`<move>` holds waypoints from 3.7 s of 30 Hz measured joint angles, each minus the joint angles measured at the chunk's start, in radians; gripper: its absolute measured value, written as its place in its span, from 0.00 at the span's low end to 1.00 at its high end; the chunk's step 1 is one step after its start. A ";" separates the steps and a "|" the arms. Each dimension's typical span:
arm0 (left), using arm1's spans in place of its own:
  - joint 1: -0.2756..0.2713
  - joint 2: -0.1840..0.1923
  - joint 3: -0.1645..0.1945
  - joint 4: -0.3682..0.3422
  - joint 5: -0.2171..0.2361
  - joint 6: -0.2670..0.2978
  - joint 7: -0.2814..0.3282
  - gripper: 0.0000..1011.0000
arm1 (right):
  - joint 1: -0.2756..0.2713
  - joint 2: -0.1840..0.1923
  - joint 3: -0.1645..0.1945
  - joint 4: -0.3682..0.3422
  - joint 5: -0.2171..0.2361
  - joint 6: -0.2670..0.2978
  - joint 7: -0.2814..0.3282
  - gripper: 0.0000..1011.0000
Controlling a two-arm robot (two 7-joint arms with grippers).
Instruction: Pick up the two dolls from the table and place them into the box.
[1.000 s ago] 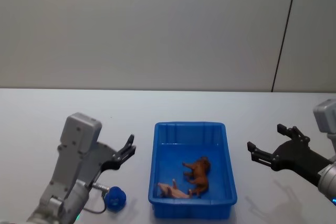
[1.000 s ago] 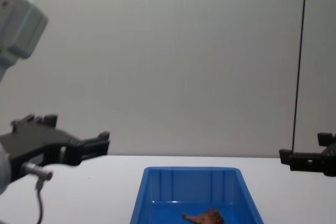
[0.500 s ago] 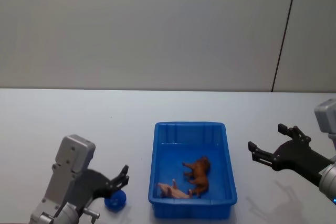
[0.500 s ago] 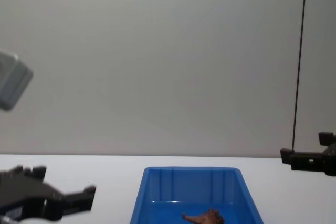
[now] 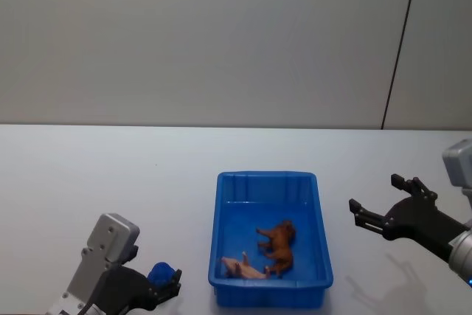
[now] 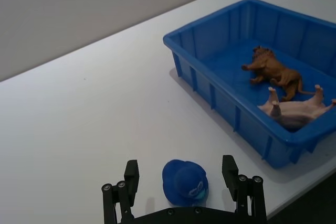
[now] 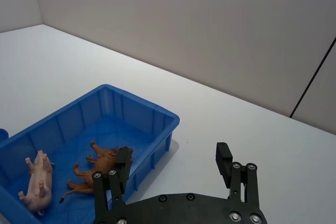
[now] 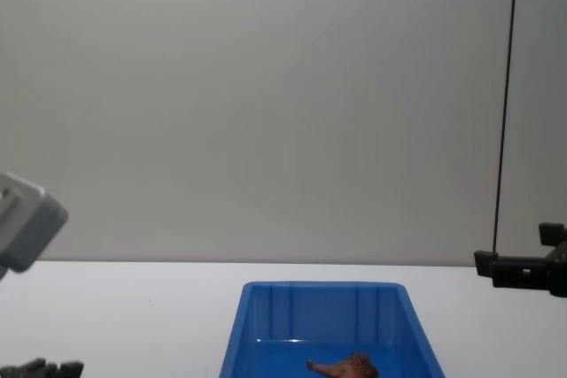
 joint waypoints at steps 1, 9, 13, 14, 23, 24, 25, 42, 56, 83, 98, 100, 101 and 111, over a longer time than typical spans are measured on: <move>0.000 0.000 0.000 0.000 0.000 0.000 0.000 0.99 | 0.000 0.000 0.000 0.000 0.000 0.000 0.000 0.99; -0.028 -0.012 -0.003 0.058 0.019 0.010 -0.066 0.99 | 0.000 0.000 0.000 0.000 0.000 0.000 0.000 0.99; -0.041 -0.017 -0.006 0.080 0.029 0.011 -0.090 0.99 | 0.000 0.000 0.000 0.000 0.000 0.000 0.000 0.99; -0.046 -0.018 -0.007 0.087 0.033 0.011 -0.097 0.99 | 0.000 0.000 0.000 0.000 0.000 0.000 0.000 0.99; -0.066 -0.025 -0.013 0.122 0.044 0.005 -0.134 0.99 | 0.000 0.000 0.000 0.000 0.000 0.000 0.000 0.99; -0.067 -0.026 -0.014 0.124 0.044 0.004 -0.136 0.99 | 0.000 0.000 0.000 0.000 0.000 0.000 0.000 0.99; -0.068 -0.026 -0.014 0.126 0.044 0.004 -0.138 0.99 | 0.000 0.000 0.000 0.000 0.000 0.000 0.000 0.99; -0.089 -0.038 -0.018 0.173 0.043 -0.010 -0.206 0.77 | 0.000 0.000 0.000 0.000 0.000 0.000 0.000 0.99; -0.099 -0.045 -0.018 0.198 0.036 -0.037 -0.261 0.34 | 0.000 0.000 0.000 0.000 0.000 0.000 0.000 0.99; -0.165 -0.071 -0.029 0.151 0.096 -0.125 -0.296 0.19 | 0.000 0.000 0.000 0.000 0.000 0.000 0.000 0.99; -0.287 -0.167 -0.007 0.165 0.161 -0.188 -0.352 0.24 | 0.000 0.000 0.000 0.000 0.000 0.000 0.000 0.99; -0.310 -0.191 0.003 0.180 0.166 -0.197 -0.371 0.32 | 0.000 0.000 0.000 0.000 0.000 0.000 0.000 0.99; -0.315 -0.196 0.005 0.184 0.167 -0.200 -0.375 0.34 | 0.000 0.000 0.000 0.000 0.000 0.000 0.000 0.99; -0.361 -0.246 0.027 0.220 0.165 -0.222 -0.418 0.65 | 0.000 0.000 0.000 0.000 0.000 0.000 0.000 0.99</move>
